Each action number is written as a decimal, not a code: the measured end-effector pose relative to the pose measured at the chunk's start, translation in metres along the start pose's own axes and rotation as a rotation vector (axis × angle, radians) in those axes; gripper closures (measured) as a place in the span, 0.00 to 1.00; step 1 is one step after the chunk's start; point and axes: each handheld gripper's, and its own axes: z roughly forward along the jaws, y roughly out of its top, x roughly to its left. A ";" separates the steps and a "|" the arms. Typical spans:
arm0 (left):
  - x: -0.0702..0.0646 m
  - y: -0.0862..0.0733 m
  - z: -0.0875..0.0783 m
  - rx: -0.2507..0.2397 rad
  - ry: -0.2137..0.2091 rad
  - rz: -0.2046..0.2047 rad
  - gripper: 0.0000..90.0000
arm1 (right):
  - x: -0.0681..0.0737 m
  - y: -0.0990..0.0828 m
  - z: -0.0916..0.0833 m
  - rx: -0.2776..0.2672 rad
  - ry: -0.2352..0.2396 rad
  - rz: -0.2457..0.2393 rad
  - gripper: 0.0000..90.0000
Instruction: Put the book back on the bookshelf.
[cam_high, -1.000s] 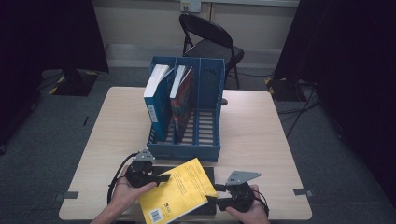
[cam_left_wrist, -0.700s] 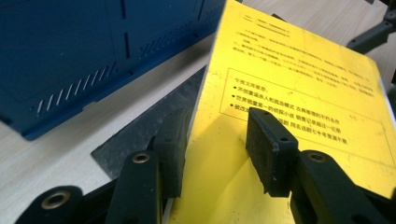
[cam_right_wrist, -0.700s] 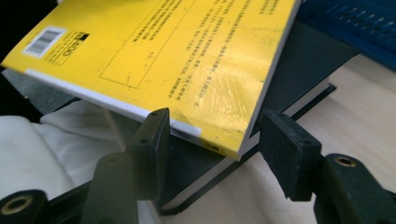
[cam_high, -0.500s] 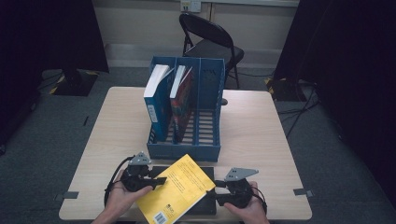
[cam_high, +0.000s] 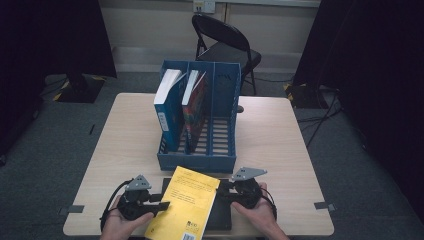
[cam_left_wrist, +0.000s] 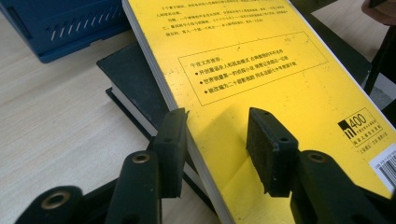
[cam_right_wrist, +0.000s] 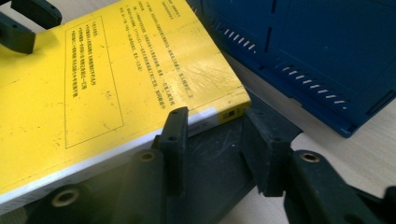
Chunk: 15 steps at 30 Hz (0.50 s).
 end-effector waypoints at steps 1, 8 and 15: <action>0.002 0.001 0.001 -0.002 -0.002 0.002 0.69 | 0.001 0.000 -0.001 -0.002 0.008 0.001 0.71; 0.019 0.016 0.014 -0.036 -0.019 0.002 0.71 | 0.021 -0.007 -0.005 -0.005 0.034 -0.012 0.74; 0.018 0.011 0.011 -0.041 -0.026 -0.008 0.72 | 0.016 -0.004 -0.001 -0.004 0.049 0.018 0.73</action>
